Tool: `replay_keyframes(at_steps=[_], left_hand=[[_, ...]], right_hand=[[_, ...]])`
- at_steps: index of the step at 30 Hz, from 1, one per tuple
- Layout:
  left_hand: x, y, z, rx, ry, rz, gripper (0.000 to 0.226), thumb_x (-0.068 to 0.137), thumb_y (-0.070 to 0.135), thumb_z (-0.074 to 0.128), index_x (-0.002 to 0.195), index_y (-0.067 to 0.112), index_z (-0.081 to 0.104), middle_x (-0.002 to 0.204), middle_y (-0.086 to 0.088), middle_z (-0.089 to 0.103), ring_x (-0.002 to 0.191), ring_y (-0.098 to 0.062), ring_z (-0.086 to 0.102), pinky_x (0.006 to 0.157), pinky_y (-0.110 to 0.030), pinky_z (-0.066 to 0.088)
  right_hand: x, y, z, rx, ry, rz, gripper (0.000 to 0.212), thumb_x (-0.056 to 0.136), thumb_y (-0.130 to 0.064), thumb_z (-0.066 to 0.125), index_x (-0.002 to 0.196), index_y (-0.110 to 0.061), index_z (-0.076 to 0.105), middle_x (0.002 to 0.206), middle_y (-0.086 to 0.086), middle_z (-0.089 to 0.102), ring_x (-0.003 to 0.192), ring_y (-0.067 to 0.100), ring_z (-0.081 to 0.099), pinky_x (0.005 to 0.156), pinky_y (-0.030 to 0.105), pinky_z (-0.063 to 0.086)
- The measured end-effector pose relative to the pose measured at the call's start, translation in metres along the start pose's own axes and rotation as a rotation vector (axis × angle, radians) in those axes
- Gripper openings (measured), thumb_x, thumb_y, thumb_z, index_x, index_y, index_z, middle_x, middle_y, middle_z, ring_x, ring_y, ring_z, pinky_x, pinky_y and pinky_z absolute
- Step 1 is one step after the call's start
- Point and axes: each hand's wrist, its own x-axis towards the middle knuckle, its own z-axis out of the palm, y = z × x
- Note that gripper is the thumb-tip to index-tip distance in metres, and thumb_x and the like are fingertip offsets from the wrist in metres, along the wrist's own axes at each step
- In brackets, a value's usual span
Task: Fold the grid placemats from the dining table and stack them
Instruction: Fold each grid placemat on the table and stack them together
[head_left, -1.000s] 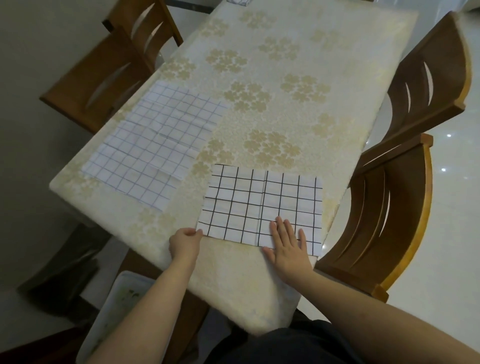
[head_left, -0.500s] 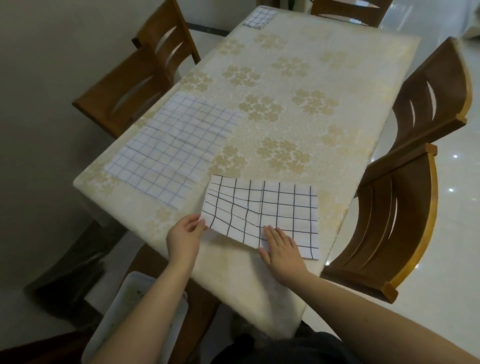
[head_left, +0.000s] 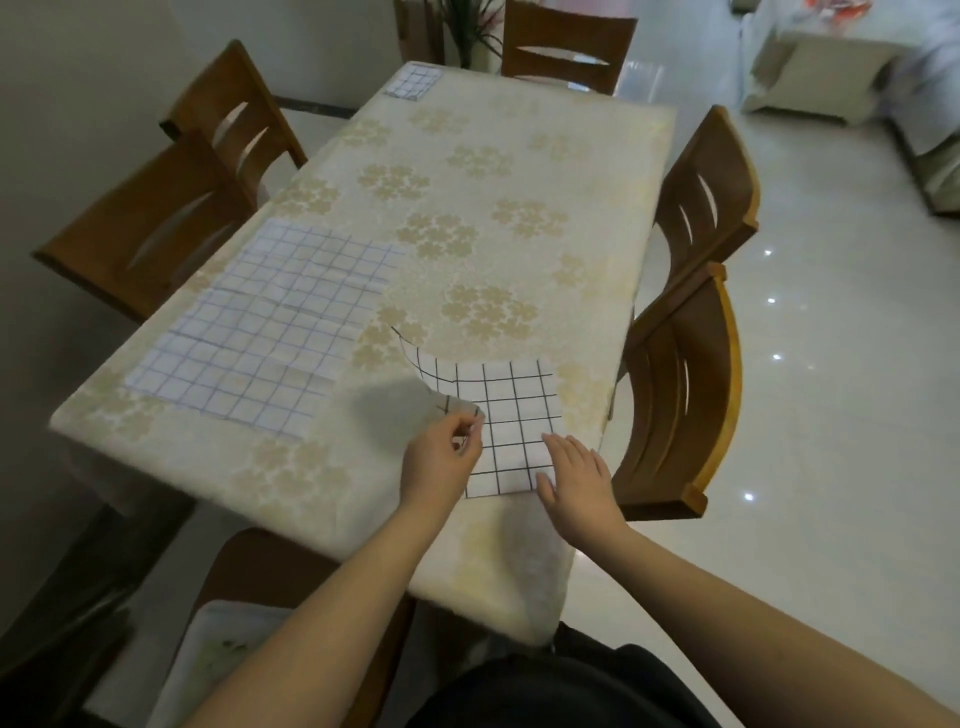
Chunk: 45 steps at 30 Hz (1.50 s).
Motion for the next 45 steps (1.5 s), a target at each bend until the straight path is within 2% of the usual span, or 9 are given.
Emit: replay_keyframes(at_steps=[9,13,17,21,24,28,33,39,45], left_hand=[[-0.001,0.018,0.059,0.138,-0.079,0.027,0.013,0.093,0.032,0.06,0.092,0.022,0.069,0.089,0.01,0.071,0.081,-0.003,0.065,0.065,-0.021,0.046],[0.002,0.013,0.085,0.164,-0.2,0.016,0.021,0.093,0.036,0.058,0.109,0.024,0.066,0.111,0.011,0.068,0.102,-0.006,0.064,0.084,-0.026,0.052],[0.006,0.001,0.096,0.181,-0.39,0.077,0.043,0.097,0.039,0.051,0.137,0.023,0.051,0.143,0.008,0.05,0.132,-0.008,0.043,0.11,-0.024,0.034],[0.017,-0.031,0.082,0.27,-0.269,0.033,0.044,0.1,0.035,0.043,0.14,0.017,0.05,0.146,0.001,0.048,0.136,-0.014,0.041,0.115,-0.035,0.032],[0.028,-0.057,0.068,0.51,-0.18,0.069,0.064,0.094,0.046,0.026,0.148,0.014,0.039,0.156,-0.004,0.034,0.145,-0.021,0.029,0.117,-0.038,0.025],[0.034,-0.075,0.062,0.779,-0.341,0.064,0.077,0.09,0.061,0.015,0.156,0.024,0.003,0.162,0.004,-0.009,0.149,-0.013,-0.011,0.12,-0.038,-0.001],[0.034,-0.077,0.068,0.883,-0.499,0.1,0.087,0.086,0.072,0.032,0.154,0.018,0.022,0.161,-0.008,0.022,0.147,-0.022,0.015,0.113,-0.046,0.017],[0.035,-0.079,0.069,0.904,-0.543,0.086,0.093,0.083,0.075,0.034,0.154,0.015,0.025,0.161,-0.011,0.022,0.147,-0.025,0.016,0.113,-0.047,0.017],[0.036,-0.082,0.068,0.907,-0.572,0.084,0.11,0.074,0.086,0.033,0.156,0.017,0.012,0.164,-0.009,0.002,0.149,-0.027,0.003,0.116,-0.047,0.007]], right_hand=[[0.032,0.021,-0.029,0.162,0.048,0.142,0.057,0.097,-0.01,0.045,0.15,-0.021,0.028,0.149,0.001,0.041,0.137,0.02,0.036,0.116,0.038,0.025],[0.052,0.036,-0.028,0.203,0.001,0.173,0.058,0.095,-0.012,0.046,0.15,-0.018,0.028,0.148,0.004,0.042,0.136,0.024,0.038,0.115,0.04,0.03],[0.069,0.048,-0.024,0.164,-0.034,0.181,0.055,0.097,-0.015,0.046,0.149,-0.015,0.031,0.151,0.006,0.038,0.142,0.025,0.029,0.119,0.04,0.021],[0.086,0.053,-0.016,0.13,-0.082,0.13,0.053,0.096,-0.016,0.044,0.148,-0.014,0.033,0.149,0.007,0.04,0.142,0.026,0.028,0.119,0.042,0.021],[0.098,0.052,-0.008,0.111,-0.104,0.096,0.054,0.095,-0.013,0.043,0.147,-0.013,0.033,0.15,0.006,0.04,0.142,0.026,0.029,0.118,0.041,0.021],[0.107,0.048,0.005,0.007,-0.159,-0.065,0.058,0.097,-0.021,0.041,0.152,-0.012,0.025,0.158,0.007,0.027,0.147,0.027,0.018,0.121,0.041,0.013],[0.114,0.046,0.024,-0.158,-0.177,-0.301,0.064,0.093,-0.04,0.033,0.15,-0.012,0.03,0.156,0.01,0.032,0.146,0.03,0.026,0.117,0.044,0.016],[0.126,0.048,0.037,-0.24,-0.24,-0.448,0.063,0.096,-0.047,0.033,0.15,-0.015,0.035,0.155,0.008,0.034,0.143,0.028,0.032,0.116,0.045,0.02],[0.139,0.072,0.036,-0.278,-0.29,-0.47,0.079,0.095,-0.069,0.02,0.156,-0.021,0.008,0.163,0.003,0.002,0.151,0.022,-0.001,0.119,0.044,0.0]])
